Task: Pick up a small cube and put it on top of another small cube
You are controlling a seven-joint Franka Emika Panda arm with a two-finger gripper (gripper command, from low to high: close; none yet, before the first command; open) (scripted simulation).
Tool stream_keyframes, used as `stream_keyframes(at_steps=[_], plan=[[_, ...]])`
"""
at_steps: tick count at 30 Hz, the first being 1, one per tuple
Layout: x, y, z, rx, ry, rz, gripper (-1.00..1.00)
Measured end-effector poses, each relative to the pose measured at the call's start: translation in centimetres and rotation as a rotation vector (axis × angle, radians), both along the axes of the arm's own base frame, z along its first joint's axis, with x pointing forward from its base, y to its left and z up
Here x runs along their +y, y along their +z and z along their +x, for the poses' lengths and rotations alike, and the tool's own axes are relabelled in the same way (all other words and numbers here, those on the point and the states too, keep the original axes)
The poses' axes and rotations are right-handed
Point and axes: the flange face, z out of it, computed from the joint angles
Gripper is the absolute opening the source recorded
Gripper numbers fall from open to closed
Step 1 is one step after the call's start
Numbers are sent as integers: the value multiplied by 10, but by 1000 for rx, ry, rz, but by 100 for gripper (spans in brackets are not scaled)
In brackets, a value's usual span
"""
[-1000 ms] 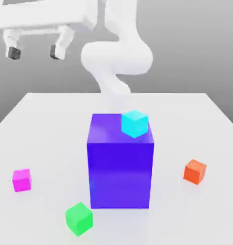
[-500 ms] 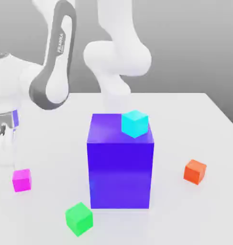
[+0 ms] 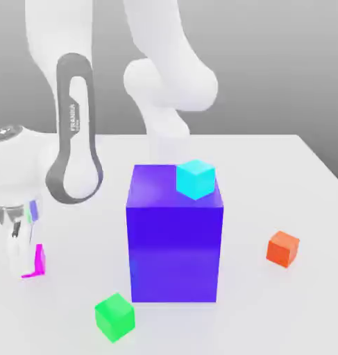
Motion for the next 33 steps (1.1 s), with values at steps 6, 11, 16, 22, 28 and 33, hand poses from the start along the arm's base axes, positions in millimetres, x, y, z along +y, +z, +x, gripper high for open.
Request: stream_keyframes(at_steps=[6,11,16,22,28,33], plan=[[13,31,10,17,88,17,-100],[38,24,32,46,266,49,-100],[65,20,54,64,446,77,-100],[98,20,78,69,660,101,-100],[130,30,101,60,870,106,-100],[156,44,119,43,1041,91,-100]])
